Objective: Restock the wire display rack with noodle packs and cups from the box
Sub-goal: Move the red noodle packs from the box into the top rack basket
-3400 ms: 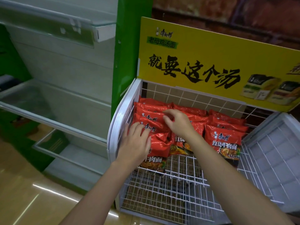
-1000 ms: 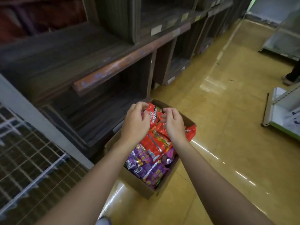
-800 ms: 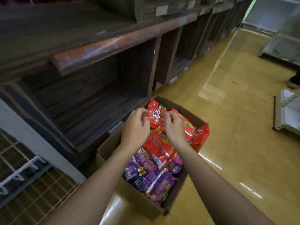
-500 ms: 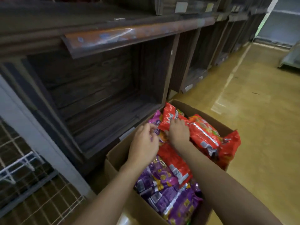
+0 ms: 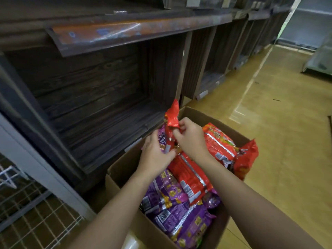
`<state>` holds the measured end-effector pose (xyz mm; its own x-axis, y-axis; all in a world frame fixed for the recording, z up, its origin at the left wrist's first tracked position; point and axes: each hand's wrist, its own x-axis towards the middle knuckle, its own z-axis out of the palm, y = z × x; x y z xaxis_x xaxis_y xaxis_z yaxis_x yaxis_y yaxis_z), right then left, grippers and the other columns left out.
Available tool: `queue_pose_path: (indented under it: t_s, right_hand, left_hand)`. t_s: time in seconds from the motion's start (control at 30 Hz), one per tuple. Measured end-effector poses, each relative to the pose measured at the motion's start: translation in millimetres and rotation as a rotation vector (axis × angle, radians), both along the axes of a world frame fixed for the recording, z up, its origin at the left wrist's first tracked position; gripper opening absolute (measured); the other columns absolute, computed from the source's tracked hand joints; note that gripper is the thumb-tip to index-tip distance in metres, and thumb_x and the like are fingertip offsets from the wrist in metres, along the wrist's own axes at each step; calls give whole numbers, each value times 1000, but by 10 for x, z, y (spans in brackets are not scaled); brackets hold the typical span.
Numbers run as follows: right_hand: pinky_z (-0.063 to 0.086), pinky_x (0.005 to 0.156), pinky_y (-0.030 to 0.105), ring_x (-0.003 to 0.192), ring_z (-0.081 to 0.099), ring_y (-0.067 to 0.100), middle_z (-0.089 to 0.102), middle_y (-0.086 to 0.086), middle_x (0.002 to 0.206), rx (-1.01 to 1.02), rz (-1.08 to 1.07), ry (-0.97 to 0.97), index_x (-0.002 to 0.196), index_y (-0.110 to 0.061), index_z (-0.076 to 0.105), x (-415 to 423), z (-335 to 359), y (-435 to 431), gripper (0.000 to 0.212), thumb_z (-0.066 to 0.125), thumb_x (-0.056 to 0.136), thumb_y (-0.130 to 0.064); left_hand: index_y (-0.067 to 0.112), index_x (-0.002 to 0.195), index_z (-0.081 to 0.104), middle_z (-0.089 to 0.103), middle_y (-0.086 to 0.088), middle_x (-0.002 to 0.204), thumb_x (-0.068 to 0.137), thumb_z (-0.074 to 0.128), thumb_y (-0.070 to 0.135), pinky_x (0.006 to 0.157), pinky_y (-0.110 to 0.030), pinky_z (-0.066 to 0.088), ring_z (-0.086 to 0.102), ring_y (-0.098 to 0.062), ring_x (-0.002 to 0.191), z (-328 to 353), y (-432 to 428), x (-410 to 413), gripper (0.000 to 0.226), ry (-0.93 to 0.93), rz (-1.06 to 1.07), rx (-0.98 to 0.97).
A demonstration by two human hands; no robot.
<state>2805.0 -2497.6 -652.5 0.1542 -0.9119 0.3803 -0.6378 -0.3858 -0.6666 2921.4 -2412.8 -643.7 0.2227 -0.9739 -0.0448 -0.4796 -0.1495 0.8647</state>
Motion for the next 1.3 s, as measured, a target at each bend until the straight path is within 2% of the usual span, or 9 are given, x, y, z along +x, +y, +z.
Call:
queue_pose_path:
  t_s: [0.1, 0.23, 0.37, 0.47, 0.7, 0.83, 1.0, 1.13, 1.3]
  right_hand:
    - [46, 64, 22, 63, 57, 6, 62, -4, 69, 226, 89, -141, 78, -16, 60, 20, 152, 202, 12, 64, 90, -16]
    - [55, 76, 33, 78, 69, 13, 71, -1, 85, 496, 281, -262, 93, -14, 69, -107, 166, 384, 20, 53, 100, -25]
    - [49, 85, 31, 103, 62, 21, 66, 3, 112, 444, 136, 310, 115, -11, 65, -468, -111, 331, 27, 54, 99, -31]
    - [46, 99, 49, 120, 51, 34, 51, 14, 132, 536, -52, 694, 131, -15, 52, -580, -301, 324, 49, 59, 93, -45]
    - [39, 104, 49, 134, 36, 39, 46, 18, 141, 732, -277, 659, 149, -12, 26, -464, -340, 290, 100, 76, 74, -57]
    - [51, 92, 49, 109, 59, 34, 64, 9, 117, 667, -217, 402, 115, -10, 54, -482, -186, 300, 73, 81, 67, -59]
    - [43, 102, 41, 122, 48, 26, 52, 7, 131, 144, 149, 296, 144, -22, 36, -290, 19, 728, 80, 79, 78, -36]
    - [53, 88, 25, 105, 62, 16, 46, 2, 130, 533, 682, 327, 147, -27, 39, -265, 3, 836, 53, 58, 97, -23]
    - [52, 94, 33, 106, 61, 20, 45, 4, 135, 423, 403, 325, 136, -21, 50, -262, -219, 670, 48, 67, 91, -19]
  left_hand:
    - [27, 150, 18, 40, -2, 141, 73, 82, 37, 105, -42, 42, 44, -19, 128, 0, 2, -52, 100, 1, -43, 5]
    - [23, 138, 41, 56, 11, 105, 85, 72, 17, 80, -24, 42, 58, -13, 107, -60, 90, -14, 61, 94, 88, 34]
    - [20, 123, 52, 64, 2, 109, 85, 72, 14, 85, -35, 47, 61, -19, 101, -118, 169, 151, 44, 406, 286, 182]
    - [21, 125, 53, 65, -2, 113, 83, 75, 29, 85, -39, 48, 63, -24, 103, -178, 231, 239, 48, 482, 321, 239]
    - [15, 96, 64, 69, -7, 88, 87, 63, 15, 82, -40, 56, 68, -27, 82, -242, 302, 382, 9, 456, 418, 313]
    - [22, 88, 60, 71, -10, 98, 84, 66, 16, 91, -49, 53, 69, -31, 90, -293, 362, 450, 9, 463, 417, 345]
    - [12, 98, 60, 69, -13, 90, 86, 62, 7, 76, -40, 56, 68, -30, 79, -312, 354, 430, 13, 681, 417, 349]
    - [10, 104, 63, 69, -14, 88, 90, 53, 7, 63, -39, 54, 67, -31, 77, -334, 394, 426, 17, 792, 449, 355]
    - [11, 110, 61, 70, -13, 90, 92, 58, 18, 64, -37, 53, 68, -29, 79, -283, 400, 388, 19, 813, 386, 372]
